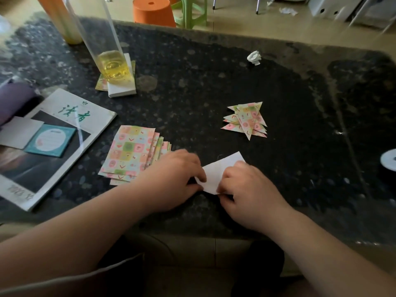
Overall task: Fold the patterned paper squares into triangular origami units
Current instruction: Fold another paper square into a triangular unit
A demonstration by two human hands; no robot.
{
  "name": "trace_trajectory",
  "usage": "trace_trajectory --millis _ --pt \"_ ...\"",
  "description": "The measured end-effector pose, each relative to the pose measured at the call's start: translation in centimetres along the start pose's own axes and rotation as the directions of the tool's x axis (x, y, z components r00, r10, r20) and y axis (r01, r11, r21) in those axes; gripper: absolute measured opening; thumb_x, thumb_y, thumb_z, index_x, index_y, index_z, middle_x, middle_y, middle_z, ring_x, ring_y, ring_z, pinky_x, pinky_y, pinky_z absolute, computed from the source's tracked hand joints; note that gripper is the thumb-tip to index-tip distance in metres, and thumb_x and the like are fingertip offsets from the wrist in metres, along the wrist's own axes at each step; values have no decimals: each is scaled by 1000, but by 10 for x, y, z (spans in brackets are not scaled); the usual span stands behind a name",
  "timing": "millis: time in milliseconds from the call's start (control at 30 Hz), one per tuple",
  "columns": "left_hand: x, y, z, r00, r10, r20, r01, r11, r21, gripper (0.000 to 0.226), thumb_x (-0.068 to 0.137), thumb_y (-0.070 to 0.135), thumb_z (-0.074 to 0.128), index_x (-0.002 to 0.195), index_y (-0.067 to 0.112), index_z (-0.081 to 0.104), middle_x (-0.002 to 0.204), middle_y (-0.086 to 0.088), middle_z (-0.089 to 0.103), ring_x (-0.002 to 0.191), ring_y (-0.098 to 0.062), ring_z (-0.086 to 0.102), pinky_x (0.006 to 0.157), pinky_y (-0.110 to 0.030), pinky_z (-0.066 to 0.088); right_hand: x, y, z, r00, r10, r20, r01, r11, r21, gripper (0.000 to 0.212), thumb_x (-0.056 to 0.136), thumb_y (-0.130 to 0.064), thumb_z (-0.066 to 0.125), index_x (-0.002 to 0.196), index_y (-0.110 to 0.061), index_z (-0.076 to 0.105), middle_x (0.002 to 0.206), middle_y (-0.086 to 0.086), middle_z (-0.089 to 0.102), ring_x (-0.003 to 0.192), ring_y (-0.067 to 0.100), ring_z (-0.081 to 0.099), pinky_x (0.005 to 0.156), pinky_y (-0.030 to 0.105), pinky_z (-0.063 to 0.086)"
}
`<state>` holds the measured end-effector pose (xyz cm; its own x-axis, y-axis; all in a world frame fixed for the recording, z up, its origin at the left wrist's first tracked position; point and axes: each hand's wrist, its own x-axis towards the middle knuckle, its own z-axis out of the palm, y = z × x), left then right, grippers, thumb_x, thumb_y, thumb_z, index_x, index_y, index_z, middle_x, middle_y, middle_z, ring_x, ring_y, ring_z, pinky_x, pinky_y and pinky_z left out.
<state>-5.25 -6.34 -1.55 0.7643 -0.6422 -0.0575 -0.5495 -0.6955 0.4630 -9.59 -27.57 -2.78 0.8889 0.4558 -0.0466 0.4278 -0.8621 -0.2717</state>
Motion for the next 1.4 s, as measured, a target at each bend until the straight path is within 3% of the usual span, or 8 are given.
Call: trace_trajectory --millis 200,333,567,700,800,900,1067,1400 --pt "-6 -1 6 990 -92 103 91 996 16 36 92 51 65 126 40 64 122 20 50 115 -2 41 105 -25 37 7 14 -8 974 167 153 -217 884 414 3 90 -27 77 88 -29 79 87 -16 66 87 1 61 78 19 48" --pt "-3 0 8 987 -105 121 108 994 -17 28 92 54 64 118 44 66 117 22 49 110 -1 40 101 -24 37 11 18 -19 918 299 262 -387 818 426 13 89 -40 77 82 -30 76 82 -16 70 82 -1 64 70 18 52" --pt "16 3 9 962 -261 77 270 951 -150 10 97 42 63 96 33 67 101 15 59 98 -6 53 87 -24 45 11 14 -17 843 508 174 -508 650 565 23 86 -24 82 92 -29 61 81 -9 71 75 -4 65 63 12 45" --pt "18 12 6 950 -312 25 312 939 -144 19 97 44 62 114 36 60 110 20 54 102 -2 52 87 -21 45 12 14 -12 795 597 102 -533 609 587 25 87 -22 81 91 -27 58 77 -8 69 70 -4 63 57 9 42" --pt "5 28 16 982 -137 -131 145 988 59 41 94 46 61 131 29 57 129 11 51 123 -12 45 107 -32 39 15 18 -12 768 632 101 -563 591 578 24 86 -22 82 88 -27 59 79 -8 69 71 3 64 61 16 42" --pt "-13 51 31 999 -40 -19 44 974 221 65 87 53 61 142 20 53 151 -1 46 142 -23 39 120 -40 24 17 19 -8 762 642 87 -559 583 590 23 84 -19 82 85 -26 61 78 -6 68 71 8 65 65 23 47" --pt "-24 64 45 988 -34 153 -2 974 225 90 101 63 35 155 17 -20 163 -1 -26 148 -16 -31 112 -32 -24 20 15 -6 756 648 87 -574 594 563 21 85 -20 81 89 -26 62 82 -8 68 75 6 65 65 19 50" --pt "-18 62 50 980 -92 176 56 979 198 90 100 70 21 157 11 -16 166 -7 -23 151 -19 -29 124 -37 -14 26 13 -7 758 648 67 -587 634 503 19 87 -19 79 85 -26 61 80 -9 65 73 5 62 60 18 42"
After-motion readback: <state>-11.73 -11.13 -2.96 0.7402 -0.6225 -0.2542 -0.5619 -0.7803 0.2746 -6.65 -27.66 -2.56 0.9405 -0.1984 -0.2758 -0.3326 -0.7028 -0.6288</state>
